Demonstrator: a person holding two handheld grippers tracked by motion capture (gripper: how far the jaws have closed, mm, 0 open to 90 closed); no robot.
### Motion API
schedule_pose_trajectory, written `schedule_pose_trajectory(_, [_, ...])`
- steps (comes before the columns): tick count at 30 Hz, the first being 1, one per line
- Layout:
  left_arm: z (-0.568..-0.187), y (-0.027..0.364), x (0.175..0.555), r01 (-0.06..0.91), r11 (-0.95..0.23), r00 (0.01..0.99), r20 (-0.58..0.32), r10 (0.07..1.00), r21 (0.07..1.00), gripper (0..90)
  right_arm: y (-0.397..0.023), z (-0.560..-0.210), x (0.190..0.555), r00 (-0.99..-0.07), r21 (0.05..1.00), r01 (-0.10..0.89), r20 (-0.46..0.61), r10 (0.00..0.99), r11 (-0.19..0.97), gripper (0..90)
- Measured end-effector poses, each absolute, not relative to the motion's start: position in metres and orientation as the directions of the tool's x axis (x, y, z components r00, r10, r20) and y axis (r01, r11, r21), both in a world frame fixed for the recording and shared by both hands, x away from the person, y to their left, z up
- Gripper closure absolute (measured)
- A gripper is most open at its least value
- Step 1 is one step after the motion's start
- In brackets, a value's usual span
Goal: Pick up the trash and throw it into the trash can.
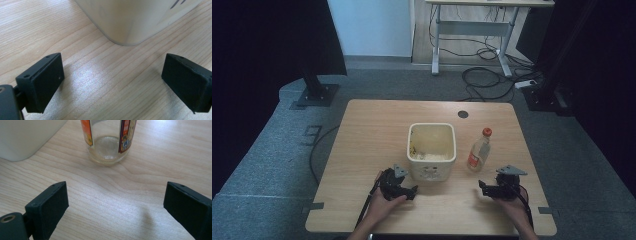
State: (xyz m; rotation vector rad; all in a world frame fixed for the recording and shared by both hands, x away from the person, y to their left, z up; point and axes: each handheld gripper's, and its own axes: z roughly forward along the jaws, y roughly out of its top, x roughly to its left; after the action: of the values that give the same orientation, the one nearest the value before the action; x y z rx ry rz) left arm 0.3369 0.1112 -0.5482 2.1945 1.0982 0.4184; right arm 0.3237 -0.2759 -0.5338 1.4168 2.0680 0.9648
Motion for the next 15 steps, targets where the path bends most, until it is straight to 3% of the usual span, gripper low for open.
schedule_pose_trajectory(15, [-0.548, 0.111, 0.337, 0.596, -0.446, 0.600, -0.002, 0.800, 0.668, 3.8, -0.279, -0.511, 0.323, -0.389, 0.787, 0.571, 0.010, 0.921, 0.233, 7.2])
